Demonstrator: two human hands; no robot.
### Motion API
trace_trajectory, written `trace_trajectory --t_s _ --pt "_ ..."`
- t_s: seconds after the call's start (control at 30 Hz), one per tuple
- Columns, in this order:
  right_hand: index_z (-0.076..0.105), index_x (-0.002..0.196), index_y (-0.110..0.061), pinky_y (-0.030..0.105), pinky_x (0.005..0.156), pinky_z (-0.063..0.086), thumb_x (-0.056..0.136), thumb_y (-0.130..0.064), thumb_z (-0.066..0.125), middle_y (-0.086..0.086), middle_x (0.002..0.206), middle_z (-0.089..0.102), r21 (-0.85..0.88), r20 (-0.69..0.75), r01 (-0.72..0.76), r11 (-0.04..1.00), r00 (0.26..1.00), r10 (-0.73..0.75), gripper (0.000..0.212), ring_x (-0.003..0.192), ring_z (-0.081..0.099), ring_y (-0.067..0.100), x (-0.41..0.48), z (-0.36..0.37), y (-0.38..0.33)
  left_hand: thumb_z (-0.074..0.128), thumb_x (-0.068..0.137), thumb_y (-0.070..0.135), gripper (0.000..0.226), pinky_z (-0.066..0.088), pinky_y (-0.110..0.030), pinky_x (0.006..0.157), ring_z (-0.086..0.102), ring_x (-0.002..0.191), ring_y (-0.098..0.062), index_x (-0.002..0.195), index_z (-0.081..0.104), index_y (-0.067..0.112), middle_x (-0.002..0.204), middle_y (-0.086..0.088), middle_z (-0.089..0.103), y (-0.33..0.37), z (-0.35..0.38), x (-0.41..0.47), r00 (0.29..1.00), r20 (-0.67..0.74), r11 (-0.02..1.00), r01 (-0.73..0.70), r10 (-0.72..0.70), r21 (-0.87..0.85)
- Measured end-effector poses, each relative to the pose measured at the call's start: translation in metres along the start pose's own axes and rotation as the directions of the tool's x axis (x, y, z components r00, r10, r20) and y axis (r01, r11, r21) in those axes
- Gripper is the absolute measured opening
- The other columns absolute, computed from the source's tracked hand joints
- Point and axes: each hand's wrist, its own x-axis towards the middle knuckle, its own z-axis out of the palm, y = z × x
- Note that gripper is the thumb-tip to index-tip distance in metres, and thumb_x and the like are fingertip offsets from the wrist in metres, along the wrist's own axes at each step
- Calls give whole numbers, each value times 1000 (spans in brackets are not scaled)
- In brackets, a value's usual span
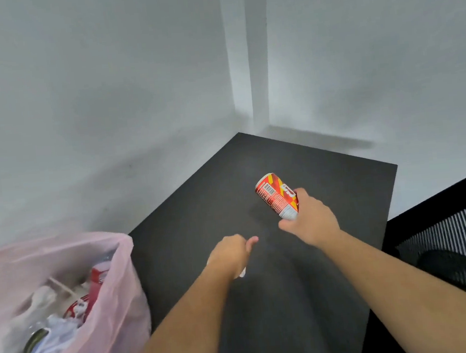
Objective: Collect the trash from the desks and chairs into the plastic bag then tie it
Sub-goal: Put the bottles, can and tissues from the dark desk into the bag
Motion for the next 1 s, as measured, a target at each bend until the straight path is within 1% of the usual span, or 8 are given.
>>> trace_trajectory --t_s 0.2,0.4,0.5,0.63,0.73,0.83,0.9,1.0 --pt "30 138 -22 39 89 54 75 -49 71 2 125 54 52 -46 117 992 992 -114 80 107 60 20 -39 -20 -76 31 103 32 37 39 -34 71 54 79 -31 78 46 9 86 -17 60 -24 -120 -51 930 -353 992 -119 97 -39" --pt "29 127 -21 39 71 60 75 -40 71 3 106 57 193 -16 328 925 943 -332 69 84 65 22 -101 -23 -207 27 101 45 53 40 -34 75 56 82 -31 66 46 10 81 -14 59 -117 -211 -158 827 -553 994 103 -101 -27" --pt "26 115 -21 35 63 58 76 -38 70 7 106 58 258 220 383 887 871 -440 61 79 66 22 -139 3 -271 31 101 37 42 40 -35 79 56 98 -35 82 53 8 102 -20 64 -187 -207 -209 829 -508 973 202 -232 -114" --pt "35 124 -17 35 80 57 74 -47 70 7 115 60 79 408 493 867 777 -479 68 94 65 23 -174 44 -324 45 98 33 35 39 -31 84 51 111 -28 119 48 5 127 -16 53 -249 -182 -256 891 -284 925 290 -354 -244" --pt "34 135 -16 37 88 55 78 -48 66 5 124 59 57 368 509 859 789 -492 72 103 63 22 -185 77 -342 48 95 41 44 38 -29 91 48 121 -25 131 42 15 136 -11 46 -270 -169 -275 914 -238 909 239 -330 -342" --pt "34 138 -19 34 88 51 86 -47 58 5 126 59 169 309 470 867 810 -499 64 103 63 23 -187 96 -344 53 94 30 25 38 -28 93 50 117 -24 114 53 16 123 -5 53 -277 -160 -287 863 -445 953 120 -239 -279" --pt "44 132 -19 35 88 49 88 -43 56 5 123 59 64 159 532 844 830 -535 52 105 59 23 -186 99 -340 54 91 19 13 41 -28 93 51 114 -23 103 57 14 119 -3 54 -280 -151 -296 812 -554 978 91 -183 -190" --pt "57 116 -17 38 91 45 88 -37 53 9 124 55 -183 -113 521 833 831 -545 35 112 50 27 -182 98 -322 51 91 16 17 30 -28 109 33 137 -17 104 62 14 142 1 44 -286 -141 -304 783 -601 987 147 -158 -67"
